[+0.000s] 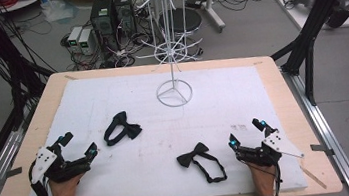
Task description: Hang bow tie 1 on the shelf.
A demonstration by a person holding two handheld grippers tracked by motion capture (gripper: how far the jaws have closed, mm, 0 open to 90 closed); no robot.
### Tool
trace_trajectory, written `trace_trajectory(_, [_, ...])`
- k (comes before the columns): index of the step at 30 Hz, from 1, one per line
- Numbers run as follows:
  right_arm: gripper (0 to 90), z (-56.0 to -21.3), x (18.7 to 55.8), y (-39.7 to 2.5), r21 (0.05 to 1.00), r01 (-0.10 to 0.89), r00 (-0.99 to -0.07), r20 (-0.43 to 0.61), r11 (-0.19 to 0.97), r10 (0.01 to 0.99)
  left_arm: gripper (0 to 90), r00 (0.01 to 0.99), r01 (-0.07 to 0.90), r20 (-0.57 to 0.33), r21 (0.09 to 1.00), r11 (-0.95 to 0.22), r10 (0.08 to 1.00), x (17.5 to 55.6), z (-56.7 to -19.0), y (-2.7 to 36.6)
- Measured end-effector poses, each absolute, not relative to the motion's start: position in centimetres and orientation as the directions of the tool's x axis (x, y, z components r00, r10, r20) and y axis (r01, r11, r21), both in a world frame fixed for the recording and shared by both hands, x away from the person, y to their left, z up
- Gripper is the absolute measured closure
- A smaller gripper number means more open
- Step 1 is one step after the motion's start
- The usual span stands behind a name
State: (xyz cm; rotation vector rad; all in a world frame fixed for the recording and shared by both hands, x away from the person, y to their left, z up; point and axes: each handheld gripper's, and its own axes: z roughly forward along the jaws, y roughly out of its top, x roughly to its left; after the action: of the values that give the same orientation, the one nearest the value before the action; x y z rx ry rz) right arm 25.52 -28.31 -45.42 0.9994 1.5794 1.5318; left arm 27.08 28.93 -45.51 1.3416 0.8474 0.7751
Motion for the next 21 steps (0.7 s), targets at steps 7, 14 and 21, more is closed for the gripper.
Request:
trace_trajectory(7, [3.4,-45.4,25.5,-28.3,0.999,0.053,-0.449,0.027,-0.003,0.893,3.2,0.515,0.014,-0.074,0.997,0.078,0.854,27.3,-44.8,29.2])
trace_trajectory(14, [3.4,-45.4,25.5,-28.3,0.999,0.054,-0.45,0.027,-0.003,0.893,3.2,0.574,0.057,-0.091,0.996,0.071,0.814,28.1,-43.1,29.7])
trace_trajectory(21, [3.4,-45.4,25.5,-28.3,0.999,0.054,-0.447,0.031,-0.007,0.894,3.2,0.626,0.083,-0.079,0.996,0.035,0.776,29.4,-40.7,29.9])
